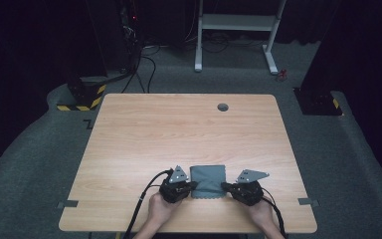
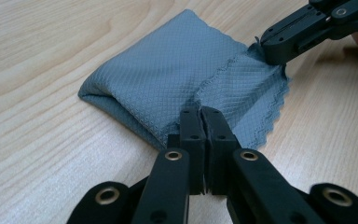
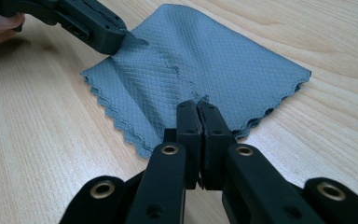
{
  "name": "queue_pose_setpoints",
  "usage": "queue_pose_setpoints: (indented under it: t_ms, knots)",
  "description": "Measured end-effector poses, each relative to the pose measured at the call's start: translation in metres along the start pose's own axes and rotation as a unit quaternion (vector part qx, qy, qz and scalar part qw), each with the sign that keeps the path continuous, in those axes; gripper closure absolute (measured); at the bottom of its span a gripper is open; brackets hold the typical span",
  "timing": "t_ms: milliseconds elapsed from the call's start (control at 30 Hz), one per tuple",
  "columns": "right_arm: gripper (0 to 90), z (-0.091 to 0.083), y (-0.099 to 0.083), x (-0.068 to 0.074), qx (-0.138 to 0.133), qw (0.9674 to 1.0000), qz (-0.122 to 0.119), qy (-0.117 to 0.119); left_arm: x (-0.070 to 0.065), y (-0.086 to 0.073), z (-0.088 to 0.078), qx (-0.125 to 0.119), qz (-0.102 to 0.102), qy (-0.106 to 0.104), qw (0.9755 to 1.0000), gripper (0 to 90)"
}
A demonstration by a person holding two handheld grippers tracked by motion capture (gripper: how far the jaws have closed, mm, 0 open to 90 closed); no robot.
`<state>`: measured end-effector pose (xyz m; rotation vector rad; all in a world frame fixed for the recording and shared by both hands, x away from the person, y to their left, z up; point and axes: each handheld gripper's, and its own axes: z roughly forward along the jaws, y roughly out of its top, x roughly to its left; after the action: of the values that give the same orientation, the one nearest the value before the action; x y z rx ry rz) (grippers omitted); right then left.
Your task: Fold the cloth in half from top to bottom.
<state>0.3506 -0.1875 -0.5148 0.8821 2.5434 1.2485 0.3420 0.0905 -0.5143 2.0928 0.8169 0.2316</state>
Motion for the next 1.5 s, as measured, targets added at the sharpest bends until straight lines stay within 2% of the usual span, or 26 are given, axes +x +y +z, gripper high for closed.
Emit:
queue_pose_setpoints:
  t_ms: [400, 433, 733, 833, 1033, 1167, 1233, 1300, 1433, 1500]
  knots:
    - [87.4, -0.001, -0.006, 0.000, 0.003, 1.0000, 0.000, -0.007, -0.005, -0.006, 0.000, 0.002, 0.000, -0.005, 1.0000, 87.4]
    - [87.5, -0.001, -0.006, -0.001, 0.003, 1.0000, 0.000, -0.007, -0.006, -0.007, 0.000, 0.001, -0.005, -0.006, 1.0000, 87.4]
    - [87.0, -0.005, -0.010, 0.000, 0.001, 1.0000, 0.000, -0.003, -0.014, -0.012, -0.005, 0.000, 0.007, -0.017, 0.9998, 83.3]
    - [85.0, -0.009, -0.012, 0.001, -0.005, 1.0000, 0.002, -0.002, -0.016, -0.013, -0.009, -0.001, 0.013, -0.022, 0.9997, 82.9]
    - [83.7, -0.021, -0.006, 0.000, -0.039, 0.9992, 0.012, -0.003, -0.020, -0.012, -0.013, -0.001, 0.013, -0.035, 0.9993, 81.7]
    - [84.8, -0.021, 0.002, -0.001, -0.043, 0.9989, 0.019, -0.007, -0.022, -0.005, -0.020, -0.026, 0.009, -0.049, 0.9984, 80.4]
    - [85.2, -0.017, 0.007, 0.000, -0.038, 0.9991, 0.018, -0.010, -0.021, 0.000, -0.025, -0.039, 0.004, -0.046, 0.9982, 78.2]
    - [85.5, -0.012, 0.011, 0.001, -0.029, 0.9993, 0.018, -0.013, -0.018, 0.006, -0.026, -0.041, -0.006, -0.036, 0.9985, 76.7]
    - [85.6, -0.001, 0.013, 0.003, -0.013, 0.9996, 0.018, -0.015, -0.013, 0.011, -0.014, -0.015, -0.010, -0.011, 0.9998, 73.6]
    - [85.6, 0.003, 0.011, 0.004, -0.008, 0.9998, 0.016, -0.011, -0.013, 0.010, -0.006, 0.004, -0.003, -0.002, 1.0000, 71.9]
